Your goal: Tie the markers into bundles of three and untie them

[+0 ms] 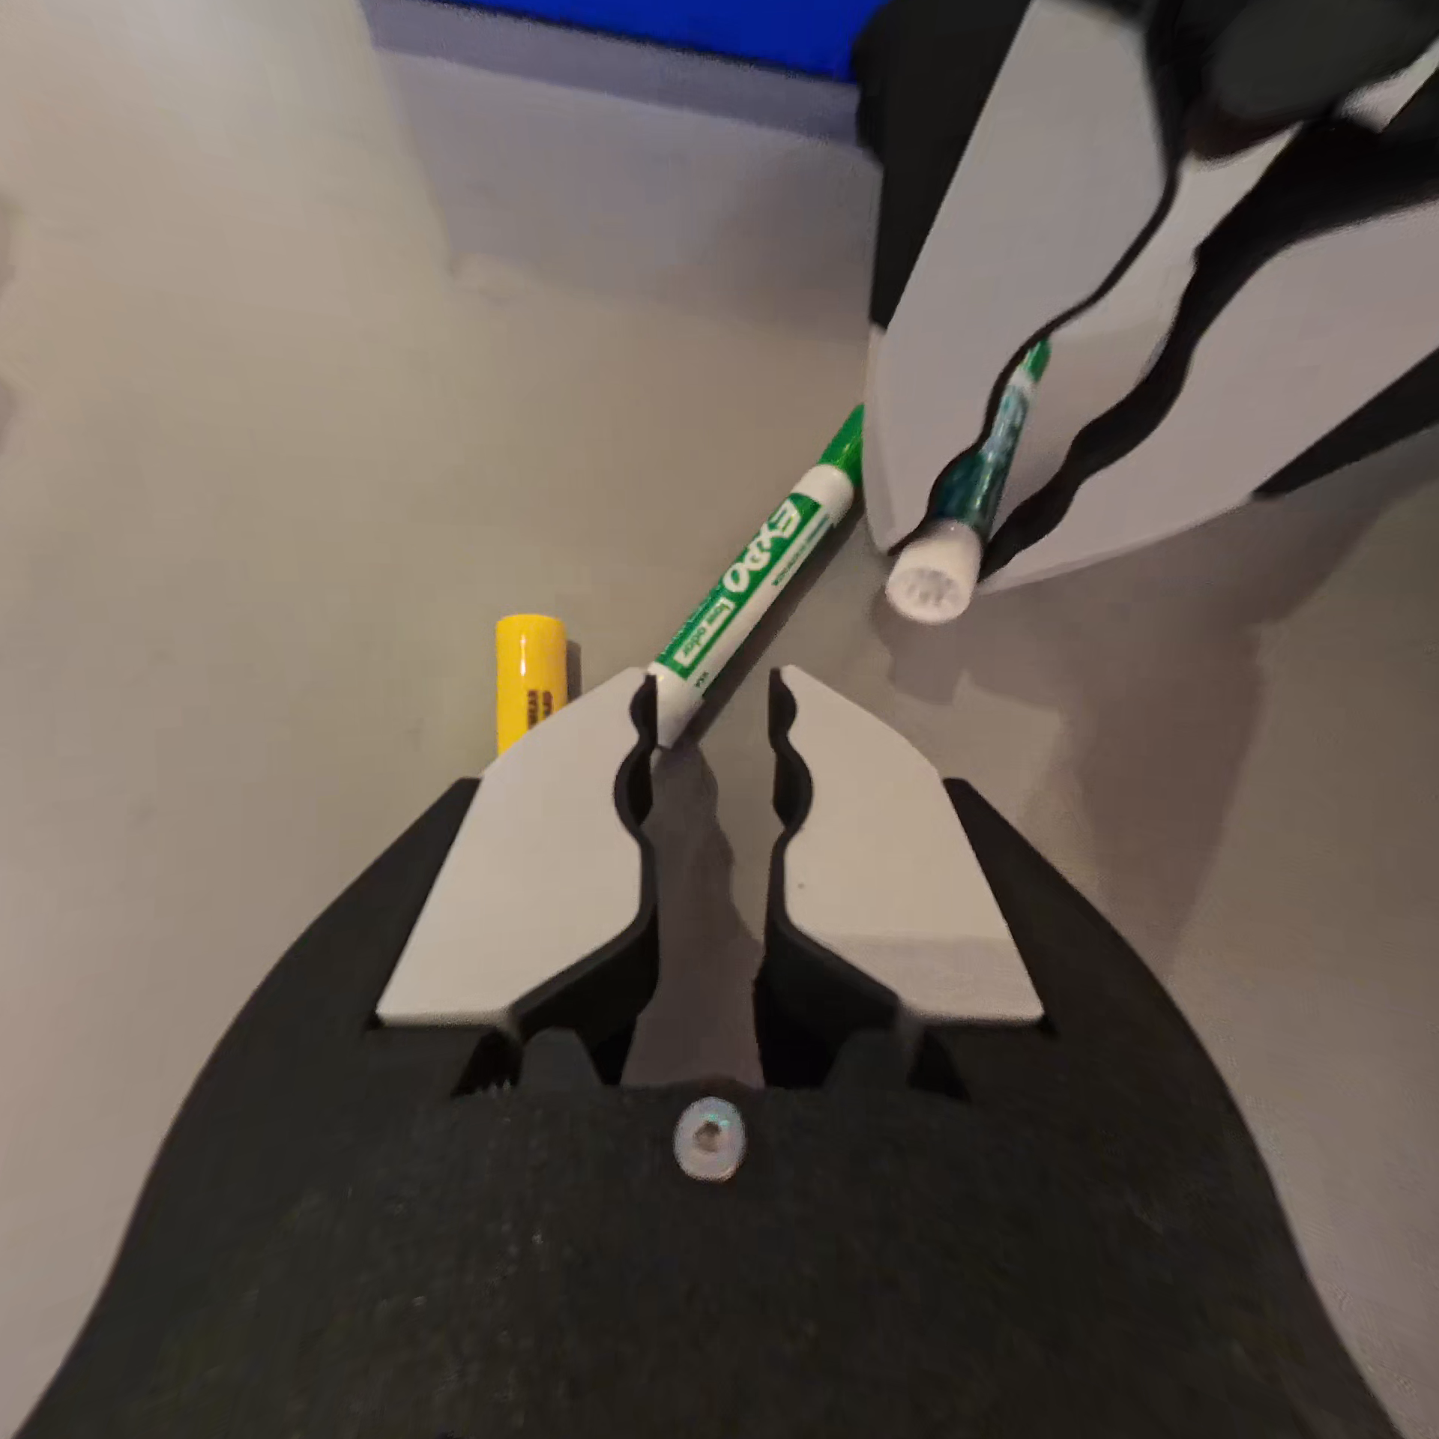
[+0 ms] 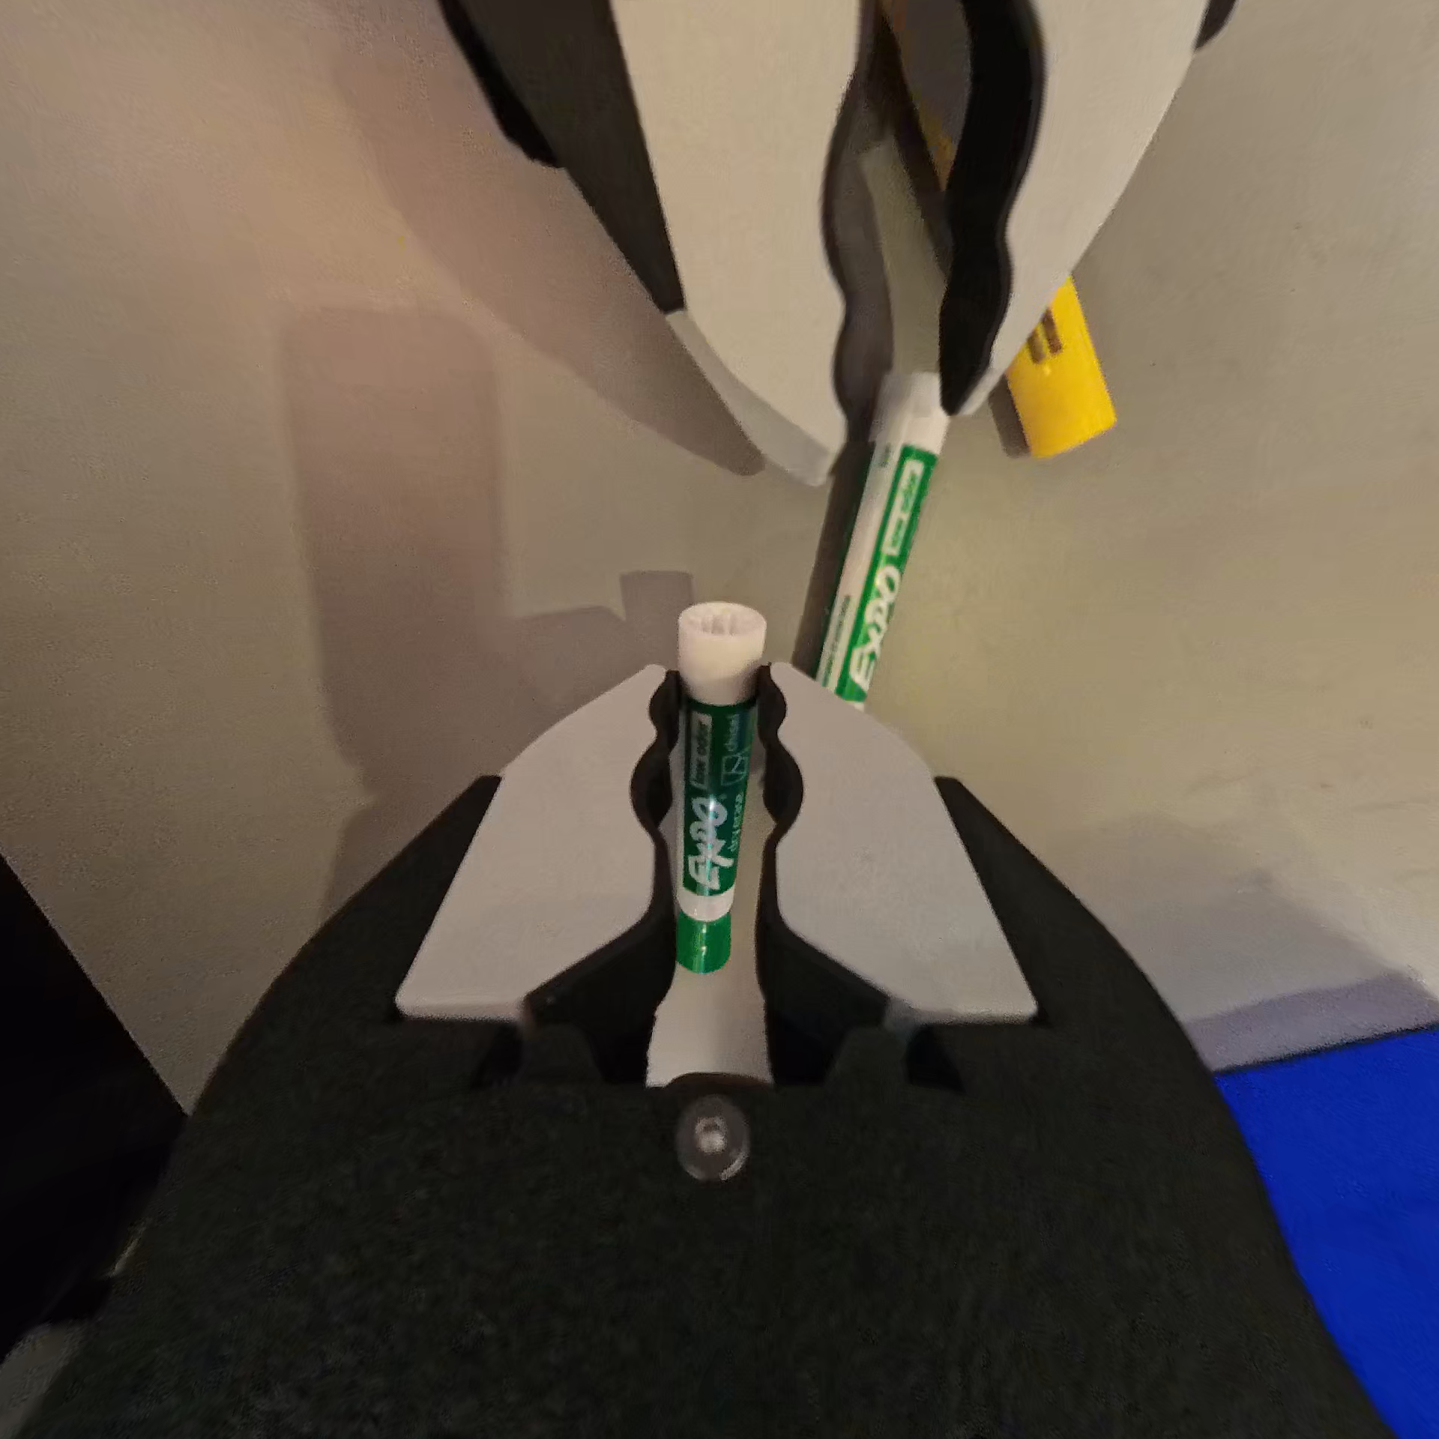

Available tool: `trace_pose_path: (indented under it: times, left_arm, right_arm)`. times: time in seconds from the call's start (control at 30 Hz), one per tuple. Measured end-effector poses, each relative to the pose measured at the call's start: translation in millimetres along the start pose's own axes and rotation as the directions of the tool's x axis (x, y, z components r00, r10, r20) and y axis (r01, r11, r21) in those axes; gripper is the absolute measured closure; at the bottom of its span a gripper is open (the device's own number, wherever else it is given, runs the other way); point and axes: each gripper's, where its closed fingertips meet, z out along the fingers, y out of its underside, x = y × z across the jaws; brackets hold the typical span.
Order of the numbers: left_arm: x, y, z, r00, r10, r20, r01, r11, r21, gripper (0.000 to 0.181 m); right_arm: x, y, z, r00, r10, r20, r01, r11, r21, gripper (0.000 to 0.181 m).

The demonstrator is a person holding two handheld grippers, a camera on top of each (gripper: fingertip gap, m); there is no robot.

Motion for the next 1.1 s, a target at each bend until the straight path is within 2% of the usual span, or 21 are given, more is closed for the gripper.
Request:
trace_pose_path:
  times: [0.03, 0.23, 0.37, 0.67, 0.77, 0.9, 1.0, 1.1]
  left_arm:
    - [-2, 1, 4, 1.0, 0.026, -0.003, -0.026, 0.999, -0.028, 0.152]
    - [-14, 10, 19, 0.994, 0.109, 0.021, -0.105, 0.984, -0.146, 0.142]
    - [-8, 13, 22, 0.994, 0.104, -0.019, -0.106, 0.98, -0.171, 0.152]
    - [10, 20, 18, 0.994, 0.107, -0.021, -0.108, 0.985, -0.136, 0.161]
    - [13, 28, 5, 0.998, 0.067, 0.005, -0.066, 0.987, -0.146, 0.163]
    - [21, 32, -35, 0.999, 0.0, 0.033, 0.003, 0.996, -0.087, 0.163]
    - [37, 36, -64, 0.999, -0.035, 0.018, 0.036, 0.998, -0.047, 0.163]
    - [54, 36, -76, 0.997, -0.067, -0.03, 0.068, 0.998, 0.002, 0.163]
  right_arm:
    - [2, 3, -3, 1.0, 0.013, -0.001, -0.013, 1.0, 0.009, 0.161]
    - [11, 17, -5, 0.999, 0.041, 0.001, -0.041, 0.999, 0.013, 0.162]
    - [12, 19, -3, 0.999, 0.046, 0.011, -0.046, 0.999, 0.022, 0.162]
    - [16, 27, -2, 0.997, 0.07, 0.011, -0.07, 0.997, 0.031, 0.161]
    - [10, 27, -1, 0.999, 0.041, 0.024, -0.041, 0.999, 0.027, 0.161]
    - [4, 24, 9, 0.999, -0.024, 0.027, 0.024, 1.0, -0.013, 0.161]
    - [0, 16, 18, 0.997, -0.069, 0.041, 0.07, 0.997, -0.019, 0.162]
    - [-5, 9, 26, 0.993, -0.107, 0.055, 0.108, 0.994, -0.03, 0.162]
